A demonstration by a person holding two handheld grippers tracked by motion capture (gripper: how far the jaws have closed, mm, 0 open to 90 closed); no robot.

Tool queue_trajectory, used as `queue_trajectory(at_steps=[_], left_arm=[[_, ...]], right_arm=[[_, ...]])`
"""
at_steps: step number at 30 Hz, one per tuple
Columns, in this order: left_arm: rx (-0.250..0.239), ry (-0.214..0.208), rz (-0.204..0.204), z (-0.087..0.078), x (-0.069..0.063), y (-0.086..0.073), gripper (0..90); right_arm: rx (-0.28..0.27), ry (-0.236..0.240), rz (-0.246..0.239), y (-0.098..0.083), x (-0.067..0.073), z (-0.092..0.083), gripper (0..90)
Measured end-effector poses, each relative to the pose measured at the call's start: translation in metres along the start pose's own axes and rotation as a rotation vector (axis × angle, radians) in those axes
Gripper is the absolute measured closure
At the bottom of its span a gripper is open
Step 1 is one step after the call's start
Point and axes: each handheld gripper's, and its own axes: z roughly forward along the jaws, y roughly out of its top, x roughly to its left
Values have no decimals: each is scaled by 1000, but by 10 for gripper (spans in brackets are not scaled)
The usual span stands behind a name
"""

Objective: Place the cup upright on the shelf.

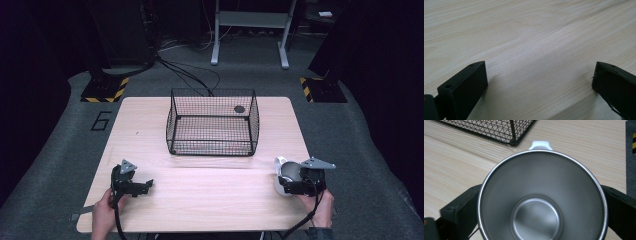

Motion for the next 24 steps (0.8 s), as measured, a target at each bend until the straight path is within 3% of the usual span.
queue_trajectory(at_steps=[24], left_arm=[[0,0,0,0,0,0,0]], right_arm=[[-24,8,-5,2,3,-5,55]])
